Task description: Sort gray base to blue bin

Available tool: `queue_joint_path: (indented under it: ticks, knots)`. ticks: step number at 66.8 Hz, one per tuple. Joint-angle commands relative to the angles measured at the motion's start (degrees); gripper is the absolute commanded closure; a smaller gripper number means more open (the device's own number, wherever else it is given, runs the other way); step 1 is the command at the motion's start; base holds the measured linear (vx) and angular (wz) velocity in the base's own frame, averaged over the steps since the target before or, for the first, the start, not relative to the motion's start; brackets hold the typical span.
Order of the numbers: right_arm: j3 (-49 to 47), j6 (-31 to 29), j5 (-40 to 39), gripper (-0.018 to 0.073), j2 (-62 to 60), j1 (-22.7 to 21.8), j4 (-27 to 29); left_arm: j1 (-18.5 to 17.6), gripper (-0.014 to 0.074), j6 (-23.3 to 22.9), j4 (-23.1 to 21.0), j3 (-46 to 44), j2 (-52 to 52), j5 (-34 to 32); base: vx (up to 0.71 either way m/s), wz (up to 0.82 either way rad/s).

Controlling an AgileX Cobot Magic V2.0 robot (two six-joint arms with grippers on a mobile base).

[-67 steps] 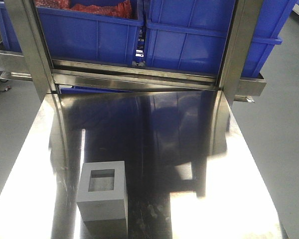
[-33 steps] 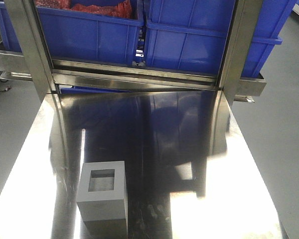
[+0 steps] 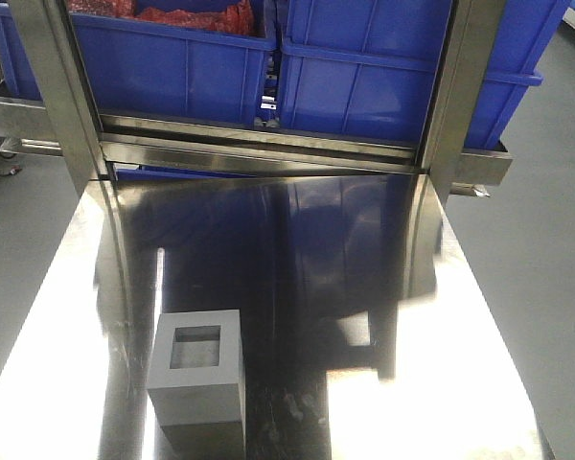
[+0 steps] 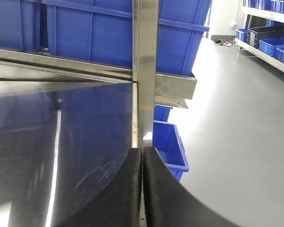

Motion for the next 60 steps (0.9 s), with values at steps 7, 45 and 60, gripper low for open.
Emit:
queue_joint_path:
  ticks: [7, 45, 60]
  knots:
    - [0.32, -0.38, -4.27, 0.0564, -0.43, -0.31, -0.48, 0.14, 0.0387, 0.56, -0.4, -2.02, 0.41, -3.1, 0.0, 0.0]
    - [0.32, -0.38, -4.22, 0.0564, -0.43, -0.31, -0.48, 0.14, 0.0186, -2.38, -4.07, -2.07, 0.41, -4.69, 0.0, 0.0]
    - [0.32, -0.38, -4.22, 0.0564, -0.43, -0.31, -0.48, 0.11, 0.0186, 6.33, -24.14, -5.58, 4.91, -4.32, 0.0, 0.0]
